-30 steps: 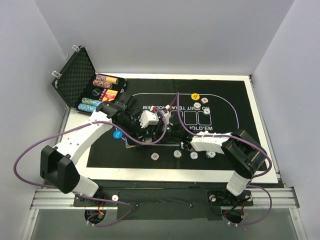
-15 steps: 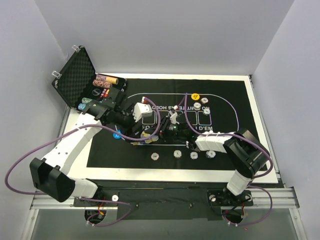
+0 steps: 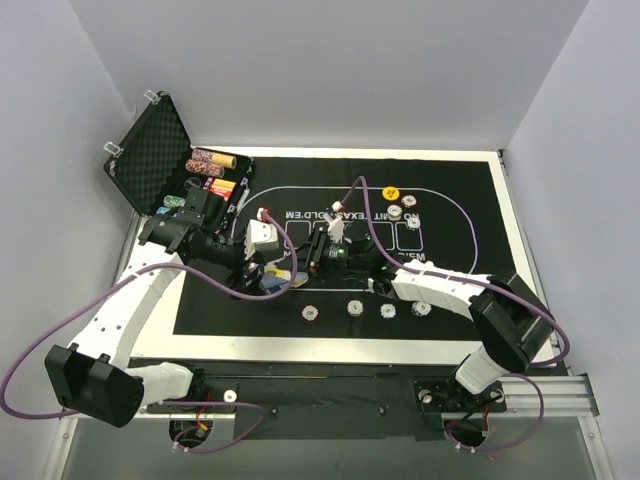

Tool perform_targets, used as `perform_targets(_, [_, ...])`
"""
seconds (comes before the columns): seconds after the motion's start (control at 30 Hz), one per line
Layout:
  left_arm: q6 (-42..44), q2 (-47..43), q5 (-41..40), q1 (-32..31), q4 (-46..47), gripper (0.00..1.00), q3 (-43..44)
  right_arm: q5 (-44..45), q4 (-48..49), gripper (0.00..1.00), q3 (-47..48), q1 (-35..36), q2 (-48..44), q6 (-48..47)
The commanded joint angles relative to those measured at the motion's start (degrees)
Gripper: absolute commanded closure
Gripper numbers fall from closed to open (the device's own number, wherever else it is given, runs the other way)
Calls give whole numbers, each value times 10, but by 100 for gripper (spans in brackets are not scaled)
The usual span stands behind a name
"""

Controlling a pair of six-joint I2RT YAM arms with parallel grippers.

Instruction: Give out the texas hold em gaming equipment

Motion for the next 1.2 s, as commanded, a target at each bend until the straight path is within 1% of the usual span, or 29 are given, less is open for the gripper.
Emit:
perform_targets(0.0, [79,-3,40,2,-38,6,8,2,-9,87,43,12,-34,-21])
perform_targets(0.17, [120,-7,51,2,-44,6,-6,7,-17,87,62,26,-30,-21])
perform_targets(0.3, [143,-5,53,3,-56,6,-4,11,3,87,61,31,-28,-7])
perform_targets(0.4, [138,-5,54,12,-37,6,-6,9,11,87,62,33,-26,-3])
perform_targets(0.53, [95,-4,57,19,1,6,3,7,11,87,64,33,-25,-3])
perform_targets(0.7, [62,2,57,25,23,6,9,6,17,87,65,33,-23,-2])
perform_targets(0.83, [76,8,55,24,3,6,8,6,23,87,64,33,-23,1])
perform_targets(1.0, [73,1,46,24,6,6,-10,7,34,87,67,33,-17,7])
perform_targets(1.17, [48,-6,24,23,41,6,-27,8,61,87,69,33,-10,22])
